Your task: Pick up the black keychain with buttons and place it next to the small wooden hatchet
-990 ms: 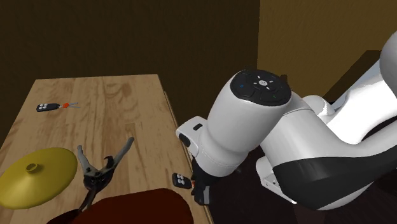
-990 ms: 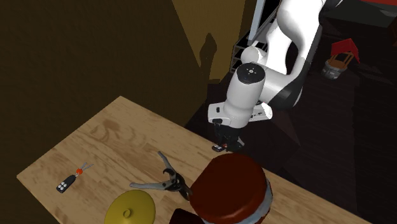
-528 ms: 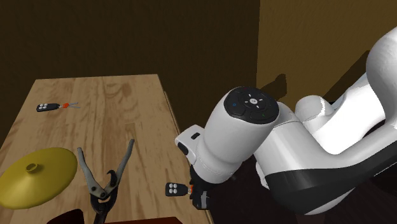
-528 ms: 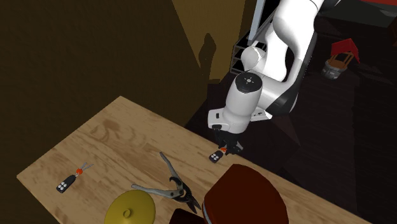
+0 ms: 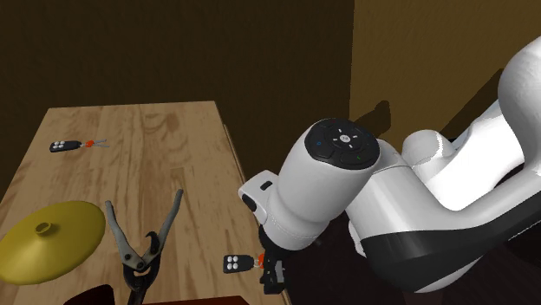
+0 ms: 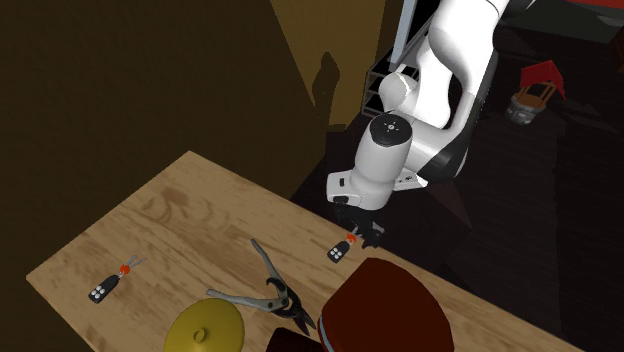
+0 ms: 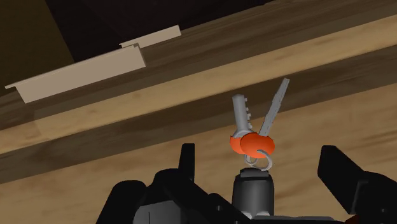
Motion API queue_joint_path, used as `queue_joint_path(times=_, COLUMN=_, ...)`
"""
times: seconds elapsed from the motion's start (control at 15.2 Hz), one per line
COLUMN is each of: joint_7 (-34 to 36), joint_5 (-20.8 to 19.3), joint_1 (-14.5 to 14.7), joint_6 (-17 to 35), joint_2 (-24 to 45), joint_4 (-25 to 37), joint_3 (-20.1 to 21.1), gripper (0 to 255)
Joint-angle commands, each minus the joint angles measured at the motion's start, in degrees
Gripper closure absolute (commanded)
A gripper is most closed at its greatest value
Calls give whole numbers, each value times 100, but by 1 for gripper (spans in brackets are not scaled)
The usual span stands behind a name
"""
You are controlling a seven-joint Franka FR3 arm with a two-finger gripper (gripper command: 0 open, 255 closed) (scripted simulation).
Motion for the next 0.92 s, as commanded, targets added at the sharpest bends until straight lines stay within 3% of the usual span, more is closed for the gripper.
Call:
queue_joint_path(times=0.0, joint_7=0, joint_5=0, joint_1=0, joint_6=0, joint_2=0, joint_4=0, joint_3=0, gripper=0)
queue_joint_path(times=0.13, joint_7=0, joint_5=0, joint_1=0, joint_6=0, joint_2=0, joint_4=0, joint_3=0, gripper=0)
queue_joint_path(times=0.4, joint_7=-159, joint_5=158, joint_1=146, joint_6=-897, joint_2=-592, joint_4=332, joint_3=-259, gripper=0)
queue_joint_path(times=0.86, joint_7=-158, joint_5=157, joint_1=148, joint_6=-897, joint_2=-591, joint_4=332, joint_3=-262, gripper=0)
